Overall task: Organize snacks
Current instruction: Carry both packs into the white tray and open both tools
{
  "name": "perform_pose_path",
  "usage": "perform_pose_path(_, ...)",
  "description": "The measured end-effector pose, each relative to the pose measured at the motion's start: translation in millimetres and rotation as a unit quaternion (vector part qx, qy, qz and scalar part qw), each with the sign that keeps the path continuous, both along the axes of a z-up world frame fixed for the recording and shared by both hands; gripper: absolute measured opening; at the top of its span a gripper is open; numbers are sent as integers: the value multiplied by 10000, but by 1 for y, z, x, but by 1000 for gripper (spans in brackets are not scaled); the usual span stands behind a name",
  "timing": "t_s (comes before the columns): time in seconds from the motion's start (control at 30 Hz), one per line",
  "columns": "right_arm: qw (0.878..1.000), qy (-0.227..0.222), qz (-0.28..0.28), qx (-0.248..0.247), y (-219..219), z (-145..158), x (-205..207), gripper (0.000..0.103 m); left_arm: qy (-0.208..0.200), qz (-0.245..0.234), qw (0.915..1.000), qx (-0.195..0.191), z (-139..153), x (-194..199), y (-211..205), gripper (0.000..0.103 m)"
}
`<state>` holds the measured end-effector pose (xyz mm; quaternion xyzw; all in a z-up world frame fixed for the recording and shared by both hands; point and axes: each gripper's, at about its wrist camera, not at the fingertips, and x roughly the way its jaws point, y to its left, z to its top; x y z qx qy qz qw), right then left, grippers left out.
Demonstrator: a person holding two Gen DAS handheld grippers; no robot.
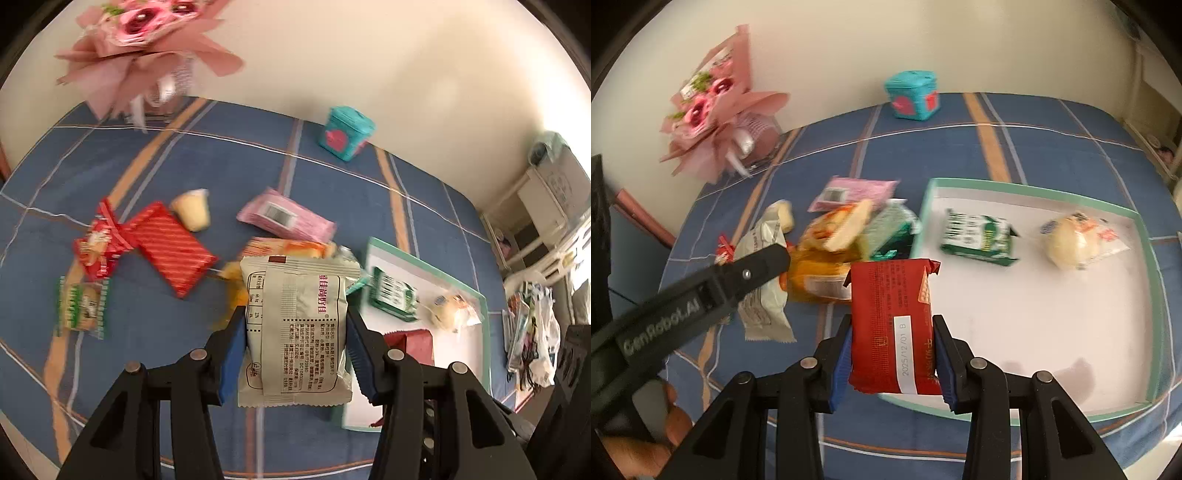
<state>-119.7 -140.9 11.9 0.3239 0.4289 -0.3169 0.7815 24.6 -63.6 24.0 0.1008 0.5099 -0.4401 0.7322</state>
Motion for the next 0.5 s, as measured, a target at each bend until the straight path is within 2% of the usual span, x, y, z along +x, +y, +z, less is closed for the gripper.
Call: perform_pose_path(0.5, 9943, 393, -990, -49, -58, -7, -86, 42, -84, -909, 9956, 207, -13, -86, -52, 53)
